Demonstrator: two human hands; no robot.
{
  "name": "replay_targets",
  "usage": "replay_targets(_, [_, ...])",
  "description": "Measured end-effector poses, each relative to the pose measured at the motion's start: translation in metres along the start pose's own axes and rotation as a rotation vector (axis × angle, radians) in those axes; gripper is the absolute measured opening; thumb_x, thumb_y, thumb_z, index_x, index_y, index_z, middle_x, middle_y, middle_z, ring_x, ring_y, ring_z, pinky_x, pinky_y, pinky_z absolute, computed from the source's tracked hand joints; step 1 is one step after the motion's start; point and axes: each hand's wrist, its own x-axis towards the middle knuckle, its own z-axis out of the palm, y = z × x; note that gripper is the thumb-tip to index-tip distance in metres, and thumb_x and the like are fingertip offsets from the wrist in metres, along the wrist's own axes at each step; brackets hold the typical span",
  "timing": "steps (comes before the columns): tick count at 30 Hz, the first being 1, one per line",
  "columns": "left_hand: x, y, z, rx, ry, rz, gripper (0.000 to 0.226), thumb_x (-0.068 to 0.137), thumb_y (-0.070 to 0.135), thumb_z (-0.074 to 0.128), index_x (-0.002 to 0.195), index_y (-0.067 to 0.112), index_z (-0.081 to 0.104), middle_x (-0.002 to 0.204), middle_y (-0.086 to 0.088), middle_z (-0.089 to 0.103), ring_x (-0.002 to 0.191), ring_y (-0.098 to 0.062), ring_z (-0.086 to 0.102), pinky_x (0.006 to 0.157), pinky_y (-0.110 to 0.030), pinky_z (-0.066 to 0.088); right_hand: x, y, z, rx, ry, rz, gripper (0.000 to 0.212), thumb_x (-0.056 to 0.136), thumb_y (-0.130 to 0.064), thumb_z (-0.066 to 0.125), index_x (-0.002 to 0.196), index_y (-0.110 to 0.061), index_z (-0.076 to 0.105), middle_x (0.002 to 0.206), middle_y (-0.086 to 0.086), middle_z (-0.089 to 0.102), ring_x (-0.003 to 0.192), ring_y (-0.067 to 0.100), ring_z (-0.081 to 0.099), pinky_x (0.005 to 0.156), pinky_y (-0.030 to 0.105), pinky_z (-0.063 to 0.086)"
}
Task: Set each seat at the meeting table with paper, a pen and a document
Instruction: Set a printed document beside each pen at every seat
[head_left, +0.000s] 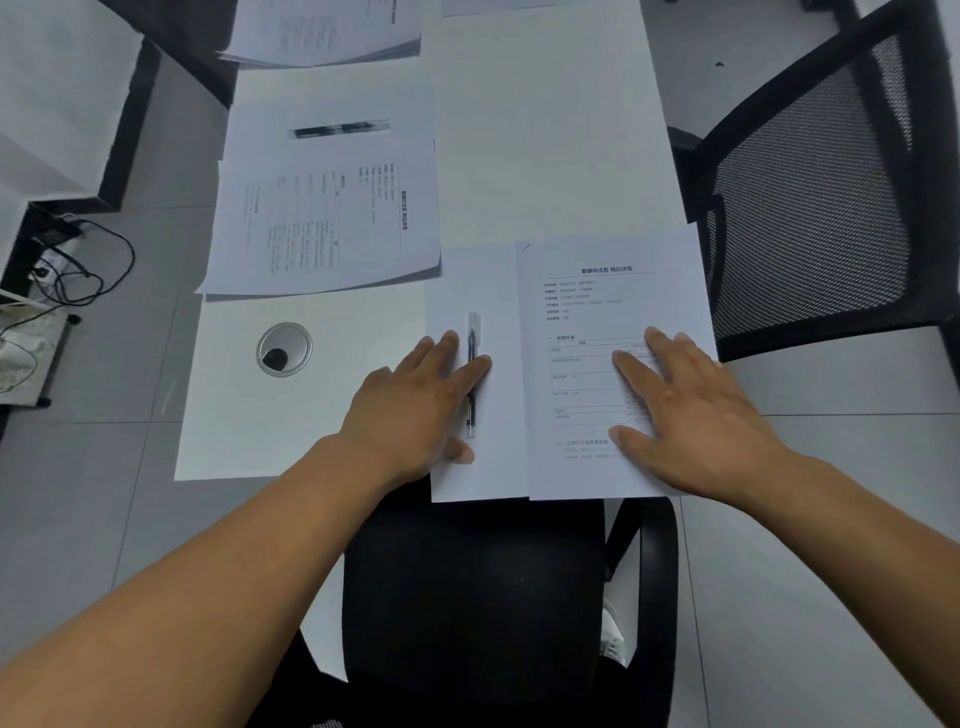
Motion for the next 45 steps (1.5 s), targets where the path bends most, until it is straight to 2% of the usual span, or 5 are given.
replay_targets(23, [0.003, -0.001, -0.002, -0.027, -0.004, 0.004, 0.110, 0.091, 0.057, 0.081, 0.172, 0.040, 0.008, 0.182, -0.002, -0.006, 0.170, -0.025, -0.001, 0.127, -0.053, 0.033, 0.008, 0.002, 0.000, 0.000, 0.023, -0.014, 0.089, 0.100, -0.065, 0.051, 0.171, -0.036, 0.006, 0.180, 0.003, -0.010, 0.166, 0.028, -0.009, 0.134, 0.052, 0.006])
replay_targets(32, [-0.004, 0.002, -0.012, -0.037, 0.023, 0.011, 0.111, 0.084, 0.061, 0.085, 0.168, 0.042, 0.015, 0.179, -0.001, 0.005, 0.167, -0.027, 0.010, 0.119, -0.058, 0.042, -0.001, -0.004, -0.010, 0.022, 0.043, -0.010, 0.090, 0.101, -0.064, 0.051, 0.171, -0.029, 0.007, 0.180, 0.003, -0.004, 0.166, 0.027, -0.007, 0.135, 0.048, 0.005])
replay_targets(37, [-0.015, 0.002, -0.025, -0.095, 0.002, -0.052, 0.114, 0.087, 0.064, 0.081, 0.171, 0.049, 0.005, 0.183, 0.004, -0.008, 0.170, -0.027, -0.002, 0.125, -0.064, 0.035, -0.018, -0.016, -0.025, -0.019, 0.034, -0.018, 0.089, 0.103, -0.065, 0.047, 0.172, -0.028, 0.005, 0.181, 0.002, -0.002, 0.167, 0.025, -0.005, 0.135, 0.047, 0.004])
replay_targets(45, [-0.055, 0.010, -0.055, -0.094, 0.051, -0.052, 0.106, 0.092, 0.071, 0.071, 0.171, 0.048, 0.004, 0.183, 0.003, -0.010, 0.170, -0.027, -0.005, 0.128, -0.069, 0.025, -0.067, -0.042, -0.052, -0.078, 0.050, -0.002, 0.086, 0.104, -0.065, 0.043, 0.172, -0.028, 0.004, 0.180, 0.002, -0.003, 0.167, 0.025, -0.005, 0.135, 0.050, 0.003])
